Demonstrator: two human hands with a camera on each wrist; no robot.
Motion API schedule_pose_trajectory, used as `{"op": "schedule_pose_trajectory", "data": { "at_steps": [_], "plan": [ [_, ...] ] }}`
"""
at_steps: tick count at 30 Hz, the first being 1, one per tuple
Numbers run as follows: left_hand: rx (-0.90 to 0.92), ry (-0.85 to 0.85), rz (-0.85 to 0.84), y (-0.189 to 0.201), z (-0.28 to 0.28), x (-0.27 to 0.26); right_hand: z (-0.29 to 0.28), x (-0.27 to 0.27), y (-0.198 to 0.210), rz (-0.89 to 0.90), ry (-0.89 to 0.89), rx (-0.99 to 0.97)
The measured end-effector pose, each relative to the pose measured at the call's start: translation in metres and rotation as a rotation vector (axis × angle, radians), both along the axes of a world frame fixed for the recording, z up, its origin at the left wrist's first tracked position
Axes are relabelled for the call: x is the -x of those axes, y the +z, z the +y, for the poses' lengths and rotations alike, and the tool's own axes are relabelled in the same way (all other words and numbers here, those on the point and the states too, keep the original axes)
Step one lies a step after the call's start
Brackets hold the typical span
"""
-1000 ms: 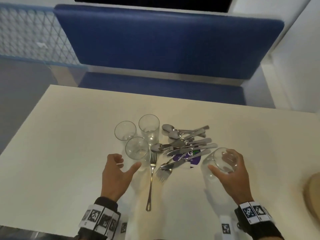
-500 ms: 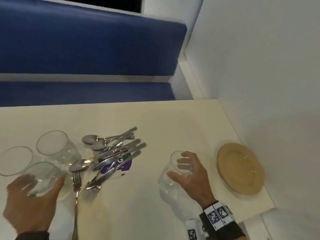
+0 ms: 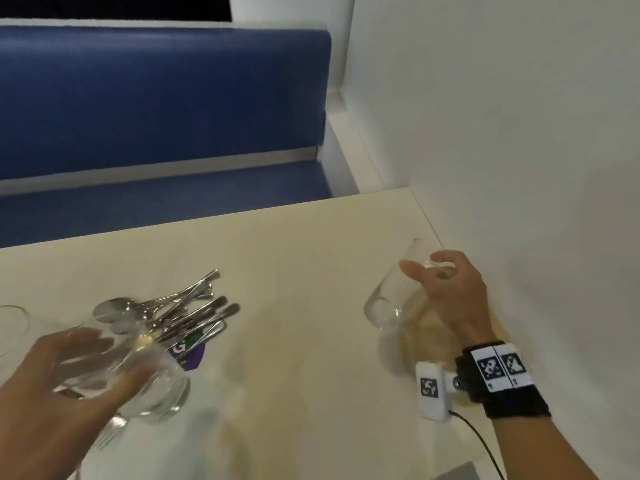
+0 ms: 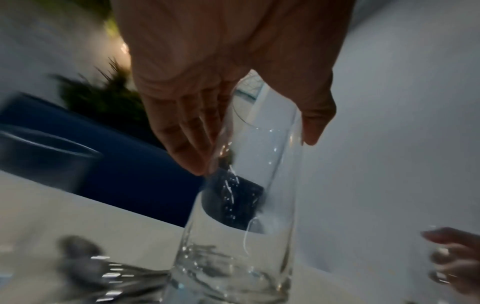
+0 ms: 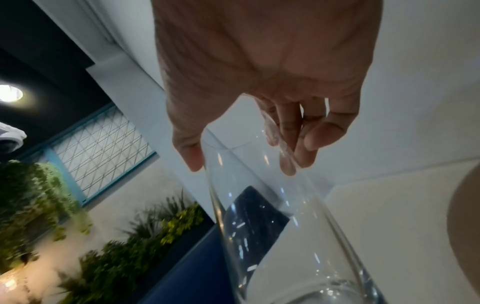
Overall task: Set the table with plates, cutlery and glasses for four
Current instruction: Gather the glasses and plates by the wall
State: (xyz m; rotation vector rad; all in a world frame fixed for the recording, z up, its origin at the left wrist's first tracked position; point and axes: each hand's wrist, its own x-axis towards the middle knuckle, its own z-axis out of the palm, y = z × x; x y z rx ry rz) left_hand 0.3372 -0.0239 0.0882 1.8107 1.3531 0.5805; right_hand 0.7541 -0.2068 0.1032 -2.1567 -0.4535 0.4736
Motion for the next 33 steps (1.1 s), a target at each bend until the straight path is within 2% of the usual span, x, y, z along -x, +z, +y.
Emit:
{"op": "schedule_pose_trajectory", "data": {
  "at_steps": [2, 5, 10, 14, 23, 33],
  "plan": [
    [0.008, -0.045, 0.009, 0.019, -0.018, -0.057, -0.001, -0.035, 0.003, -0.057, -0.046, -0.002],
    [-0.055, -0.213, -0.034, 0.030, -0.023, -0.164, 0.000, -0.079, -0.001, -0.104, -0.083, -0.005],
    [0.013, -0.354, -0.087, 0.001, -0.016, -0.295, 0.014, -0.130, -0.026, -0.084, -0.091, -0.004],
    [0.039, -0.393, -0.091, -0.025, -0.014, -0.368, 0.035, -0.160, -0.045, -0.057, -0.083, 0.013],
    [0.095, -0.287, -0.118, -0.067, 0.003, -0.455, 0.083, -0.199, -0.075, -0.081, 0.006, 0.077],
    [0.115, -0.319, -0.112, -0.082, 0.005, -0.486, 0.084, -0.211, -0.088, -0.066, 0.013, 0.115]
  ]
}}
